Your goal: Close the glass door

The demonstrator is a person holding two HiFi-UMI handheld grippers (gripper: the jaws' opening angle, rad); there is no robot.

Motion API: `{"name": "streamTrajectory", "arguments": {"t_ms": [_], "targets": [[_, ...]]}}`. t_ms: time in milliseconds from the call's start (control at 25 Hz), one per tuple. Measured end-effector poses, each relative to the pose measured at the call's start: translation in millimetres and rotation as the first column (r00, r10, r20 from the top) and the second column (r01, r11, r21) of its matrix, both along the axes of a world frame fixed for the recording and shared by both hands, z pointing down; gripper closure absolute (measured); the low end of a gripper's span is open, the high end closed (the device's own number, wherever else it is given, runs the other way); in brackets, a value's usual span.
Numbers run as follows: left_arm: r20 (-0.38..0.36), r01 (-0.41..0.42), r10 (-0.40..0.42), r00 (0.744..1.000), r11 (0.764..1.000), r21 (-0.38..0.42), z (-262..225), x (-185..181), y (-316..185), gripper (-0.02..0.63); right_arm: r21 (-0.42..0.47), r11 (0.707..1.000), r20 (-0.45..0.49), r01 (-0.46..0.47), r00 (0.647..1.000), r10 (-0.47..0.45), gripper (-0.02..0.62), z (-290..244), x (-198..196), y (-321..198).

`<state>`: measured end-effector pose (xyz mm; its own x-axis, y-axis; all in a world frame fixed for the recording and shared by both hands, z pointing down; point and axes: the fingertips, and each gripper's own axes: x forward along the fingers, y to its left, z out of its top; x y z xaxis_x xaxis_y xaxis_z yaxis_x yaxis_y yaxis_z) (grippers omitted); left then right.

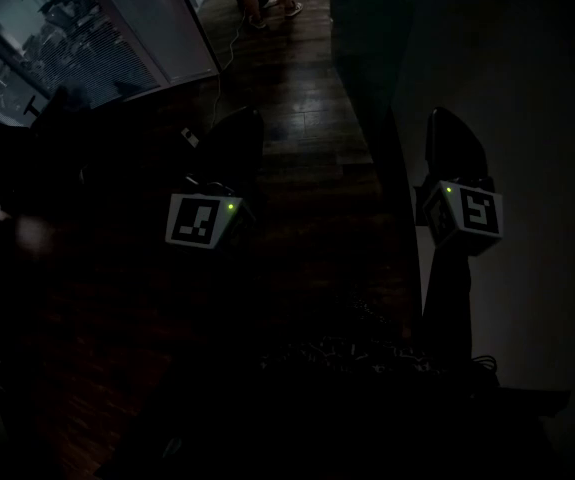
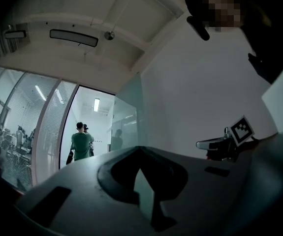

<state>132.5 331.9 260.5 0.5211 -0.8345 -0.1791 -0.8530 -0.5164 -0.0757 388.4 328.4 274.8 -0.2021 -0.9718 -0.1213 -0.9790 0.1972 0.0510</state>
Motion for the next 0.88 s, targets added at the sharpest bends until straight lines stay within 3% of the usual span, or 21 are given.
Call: {"name": "streamTrajectory", "arguments": {"t_ms": [880], "targets": [[-0.004, 0.06, -0.06, 0.998, 0.998, 0.005, -13.1, 19.7, -163.5, 0.604, -0.015, 0.999, -0.024, 0.034, 0.999, -0.035, 0.592, -8.6, 29.1, -182.3]]}}
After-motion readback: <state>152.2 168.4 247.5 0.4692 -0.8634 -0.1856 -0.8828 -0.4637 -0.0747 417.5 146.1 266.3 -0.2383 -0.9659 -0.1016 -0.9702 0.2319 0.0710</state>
